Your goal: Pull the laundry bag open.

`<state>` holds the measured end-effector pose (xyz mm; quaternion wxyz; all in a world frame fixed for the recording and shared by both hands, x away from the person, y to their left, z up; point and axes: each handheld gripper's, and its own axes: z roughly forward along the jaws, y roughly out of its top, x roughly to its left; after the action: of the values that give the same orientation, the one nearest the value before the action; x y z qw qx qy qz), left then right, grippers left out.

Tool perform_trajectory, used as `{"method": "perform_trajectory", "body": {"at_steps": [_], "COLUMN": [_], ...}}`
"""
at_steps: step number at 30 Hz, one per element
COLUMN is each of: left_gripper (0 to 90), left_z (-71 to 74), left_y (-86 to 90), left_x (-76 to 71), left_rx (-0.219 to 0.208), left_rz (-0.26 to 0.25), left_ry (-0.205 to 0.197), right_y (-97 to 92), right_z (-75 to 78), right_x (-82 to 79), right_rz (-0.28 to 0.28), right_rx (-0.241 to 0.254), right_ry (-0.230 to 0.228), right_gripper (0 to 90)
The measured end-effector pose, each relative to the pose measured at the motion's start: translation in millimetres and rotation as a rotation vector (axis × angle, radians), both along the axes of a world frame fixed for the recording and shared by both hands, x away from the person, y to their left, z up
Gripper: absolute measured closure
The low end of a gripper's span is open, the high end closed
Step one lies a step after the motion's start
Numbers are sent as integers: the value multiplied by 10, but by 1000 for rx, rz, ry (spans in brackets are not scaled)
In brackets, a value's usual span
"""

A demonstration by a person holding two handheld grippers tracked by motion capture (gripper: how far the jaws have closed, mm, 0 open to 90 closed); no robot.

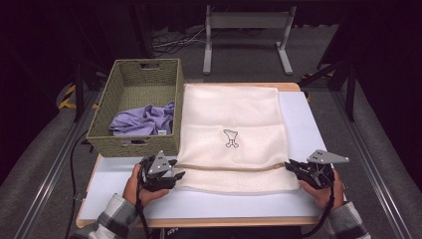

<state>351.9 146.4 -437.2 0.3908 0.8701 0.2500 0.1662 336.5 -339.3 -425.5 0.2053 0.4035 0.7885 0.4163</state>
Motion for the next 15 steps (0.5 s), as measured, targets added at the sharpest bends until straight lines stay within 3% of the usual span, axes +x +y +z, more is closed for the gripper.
{"method": "perform_trajectory", "body": {"at_steps": [9,15], "left_gripper": [370,323], "left_z": [19,94], "left_y": [-105,-303], "left_x": [-24,38], "left_rx": [-6,-63], "left_rz": [-14,-57], "left_ry": [-7,20], "right_y": [-8,-4], "right_z": [4,31], "right_x": [-1,-9], "right_rz": [6,15], "right_rx": [10,9], "right_ry": [-4,-26], "right_gripper": [815,815]}}
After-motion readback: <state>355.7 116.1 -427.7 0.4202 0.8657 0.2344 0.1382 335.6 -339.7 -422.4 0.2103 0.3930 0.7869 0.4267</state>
